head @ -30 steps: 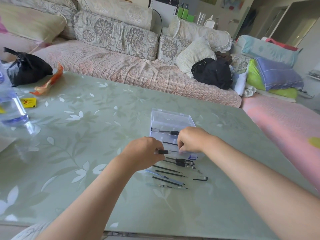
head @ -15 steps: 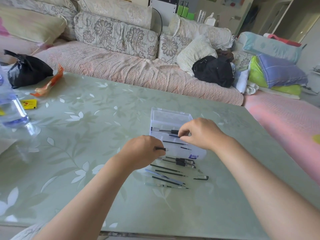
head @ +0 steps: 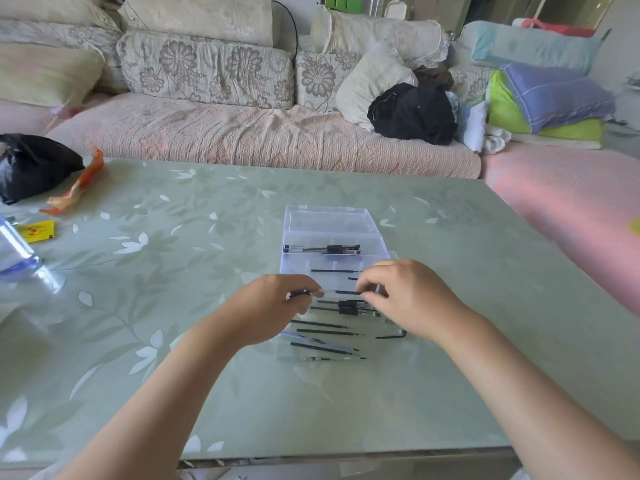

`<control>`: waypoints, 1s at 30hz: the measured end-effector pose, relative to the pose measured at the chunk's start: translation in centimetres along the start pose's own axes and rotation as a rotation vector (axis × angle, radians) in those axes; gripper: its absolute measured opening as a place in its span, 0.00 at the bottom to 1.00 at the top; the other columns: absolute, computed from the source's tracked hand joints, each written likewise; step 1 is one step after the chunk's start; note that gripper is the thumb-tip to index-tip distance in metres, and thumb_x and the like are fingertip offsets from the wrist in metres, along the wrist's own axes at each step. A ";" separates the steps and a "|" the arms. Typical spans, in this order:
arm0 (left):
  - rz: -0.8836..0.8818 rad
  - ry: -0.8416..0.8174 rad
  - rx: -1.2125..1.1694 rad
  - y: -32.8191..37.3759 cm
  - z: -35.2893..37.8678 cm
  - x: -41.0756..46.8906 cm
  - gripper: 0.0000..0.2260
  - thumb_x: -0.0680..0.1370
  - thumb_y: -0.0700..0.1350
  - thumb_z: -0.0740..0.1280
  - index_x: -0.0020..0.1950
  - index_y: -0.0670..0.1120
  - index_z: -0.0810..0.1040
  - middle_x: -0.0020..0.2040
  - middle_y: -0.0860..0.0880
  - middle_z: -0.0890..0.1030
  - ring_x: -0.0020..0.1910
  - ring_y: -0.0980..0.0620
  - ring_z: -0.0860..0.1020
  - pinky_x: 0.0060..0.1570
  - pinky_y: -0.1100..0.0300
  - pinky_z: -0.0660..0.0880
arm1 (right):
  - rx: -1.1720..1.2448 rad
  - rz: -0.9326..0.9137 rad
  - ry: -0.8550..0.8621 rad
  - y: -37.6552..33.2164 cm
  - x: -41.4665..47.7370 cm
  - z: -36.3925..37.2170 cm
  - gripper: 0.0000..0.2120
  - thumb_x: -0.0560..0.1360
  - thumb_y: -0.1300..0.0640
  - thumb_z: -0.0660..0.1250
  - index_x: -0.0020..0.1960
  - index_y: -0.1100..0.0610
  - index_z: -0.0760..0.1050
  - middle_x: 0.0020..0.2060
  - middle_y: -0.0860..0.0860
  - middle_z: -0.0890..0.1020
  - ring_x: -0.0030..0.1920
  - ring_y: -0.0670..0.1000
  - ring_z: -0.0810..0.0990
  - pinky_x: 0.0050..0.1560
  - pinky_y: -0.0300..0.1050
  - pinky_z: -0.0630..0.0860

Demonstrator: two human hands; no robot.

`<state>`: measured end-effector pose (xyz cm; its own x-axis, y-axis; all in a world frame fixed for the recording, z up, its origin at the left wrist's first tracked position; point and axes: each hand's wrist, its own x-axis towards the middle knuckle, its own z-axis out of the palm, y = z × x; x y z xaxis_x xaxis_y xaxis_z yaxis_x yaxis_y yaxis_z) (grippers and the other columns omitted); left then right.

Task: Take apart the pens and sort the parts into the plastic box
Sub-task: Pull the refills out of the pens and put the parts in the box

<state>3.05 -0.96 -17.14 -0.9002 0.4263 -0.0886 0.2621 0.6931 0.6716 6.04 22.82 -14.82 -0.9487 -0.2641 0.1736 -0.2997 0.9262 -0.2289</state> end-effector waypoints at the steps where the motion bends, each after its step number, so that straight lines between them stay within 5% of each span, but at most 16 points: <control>1: -0.002 -0.012 -0.017 0.1 0.1 -0.1 0.13 0.80 0.47 0.59 0.52 0.65 0.79 0.40 0.61 0.80 0.26 0.57 0.68 0.29 0.67 0.68 | 0.001 -0.009 -0.001 0.1 -0.2 0.2 0.04 0.74 0.55 0.67 0.44 0.47 0.80 0.38 0.43 0.80 0.38 0.45 0.76 0.40 0.40 0.68; 9: -0.004 -0.042 0.011 1.1 0.6 -0.6 0.13 0.80 0.47 0.60 0.52 0.63 0.80 0.42 0.60 0.81 0.28 0.62 0.72 0.30 0.68 0.67 | -0.017 -0.074 -0.006 1.1 -0.6 0.6 0.04 0.75 0.54 0.67 0.45 0.47 0.80 0.37 0.39 0.75 0.38 0.43 0.71 0.45 0.40 0.67; 14: 0.004 -0.030 0.008 0.7 1.0 -0.4 0.13 0.77 0.49 0.65 0.53 0.68 0.79 0.46 0.64 0.81 0.46 0.57 0.80 0.51 0.56 0.78 | 0.036 -0.060 -0.018 1.3 -0.7 0.1 0.03 0.75 0.54 0.68 0.45 0.47 0.80 0.39 0.42 0.79 0.39 0.44 0.74 0.42 0.39 0.68; 20: 0.009 -0.032 -0.024 1.1 1.0 -0.4 0.13 0.80 0.46 0.62 0.55 0.64 0.80 0.44 0.64 0.82 0.39 0.55 0.79 0.44 0.59 0.78 | 0.037 -0.063 -0.029 1.5 -1.0 -0.3 0.04 0.76 0.54 0.67 0.46 0.47 0.80 0.37 0.39 0.75 0.37 0.42 0.71 0.38 0.27 0.60; 24: 0.023 -0.068 -0.093 1.3 1.0 -0.4 0.14 0.82 0.45 0.58 0.53 0.62 0.80 0.41 0.61 0.82 0.31 0.59 0.73 0.34 0.69 0.70 | 0.060 -0.055 -0.036 1.5 -1.0 -0.3 0.04 0.76 0.53 0.67 0.47 0.46 0.80 0.37 0.39 0.74 0.37 0.41 0.71 0.38 0.30 0.62; 30: 0.025 -0.065 -0.050 1.3 1.3 -0.6 0.12 0.78 0.47 0.64 0.54 0.65 0.78 0.41 0.60 0.81 0.36 0.55 0.76 0.42 0.59 0.76 | 0.066 -0.078 -0.025 0.9 -1.0 -0.2 0.03 0.74 0.53 0.68 0.45 0.46 0.80 0.39 0.40 0.77 0.40 0.42 0.73 0.40 0.28 0.61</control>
<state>4.32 0.42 -17.16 -0.8686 0.4811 -0.1182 0.2651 0.6529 0.7096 6.73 23.94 -15.03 -0.9241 -0.3424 0.1700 -0.3783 0.8827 -0.2787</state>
